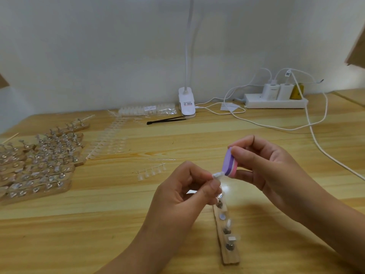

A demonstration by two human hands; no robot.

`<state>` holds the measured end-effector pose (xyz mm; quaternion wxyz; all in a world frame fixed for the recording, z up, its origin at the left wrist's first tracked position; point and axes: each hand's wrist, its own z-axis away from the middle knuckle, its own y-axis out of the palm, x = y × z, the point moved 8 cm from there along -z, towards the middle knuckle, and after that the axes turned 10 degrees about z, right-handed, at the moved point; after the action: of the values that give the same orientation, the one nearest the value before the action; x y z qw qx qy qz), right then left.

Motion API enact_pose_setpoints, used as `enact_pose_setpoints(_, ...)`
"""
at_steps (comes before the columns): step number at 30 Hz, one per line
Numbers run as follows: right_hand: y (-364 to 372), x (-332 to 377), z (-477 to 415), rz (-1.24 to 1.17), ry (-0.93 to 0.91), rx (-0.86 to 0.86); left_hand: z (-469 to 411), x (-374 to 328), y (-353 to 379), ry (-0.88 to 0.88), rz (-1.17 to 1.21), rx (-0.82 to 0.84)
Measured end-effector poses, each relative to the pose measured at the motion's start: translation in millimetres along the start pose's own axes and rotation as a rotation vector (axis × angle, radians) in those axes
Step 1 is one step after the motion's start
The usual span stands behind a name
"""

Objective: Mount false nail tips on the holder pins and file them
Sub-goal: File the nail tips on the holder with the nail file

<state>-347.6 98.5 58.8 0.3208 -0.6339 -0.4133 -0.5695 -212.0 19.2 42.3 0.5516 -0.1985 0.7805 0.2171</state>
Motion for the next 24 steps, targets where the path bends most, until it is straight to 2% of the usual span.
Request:
enact_pose_setpoints(2,-1.2,-0.7,0.4,0.004,-0.007,-0.002,-0.7,1.1,-1.7,-0.014,0.006,-0.013)
enact_pose_setpoints(6,13.0,-0.4,4.3,0.034,-0.024,0.118,-2.0,0.0,-1.1,-0.009,-0.025,0.0)
enact_pose_setpoints(9,6.4,-1.4,3.7,0.043,-0.022,0.052,-2.3,-3.0,-2.4,0.01,-0.03,-0.013)
enact_pose_setpoints(12,14.8,-1.3,6.4,0.065,-0.028,0.137,-2.2,-5.4,-2.5,0.031,-0.047,-0.025)
enact_pose_setpoints(16,4.5,-1.3,5.1,0.038,-0.052,0.019,-1.7,-4.3,-3.2,0.033,-0.06,-0.031)
enact_pose_setpoints(19,11.6,-0.2,5.9,0.045,-0.065,0.079,-1.6,-6.3,-2.5,0.05,-0.058,-0.026)
enact_pose_setpoints(22,9.2,0.2,7.0,0.039,-0.078,0.039,-1.7,-6.8,-4.7,0.065,-0.068,-0.032)
enact_pose_setpoints(24,15.5,-1.1,8.5,0.05,-0.071,0.1,-1.4,-9.0,-5.0,0.081,-0.077,-0.029)
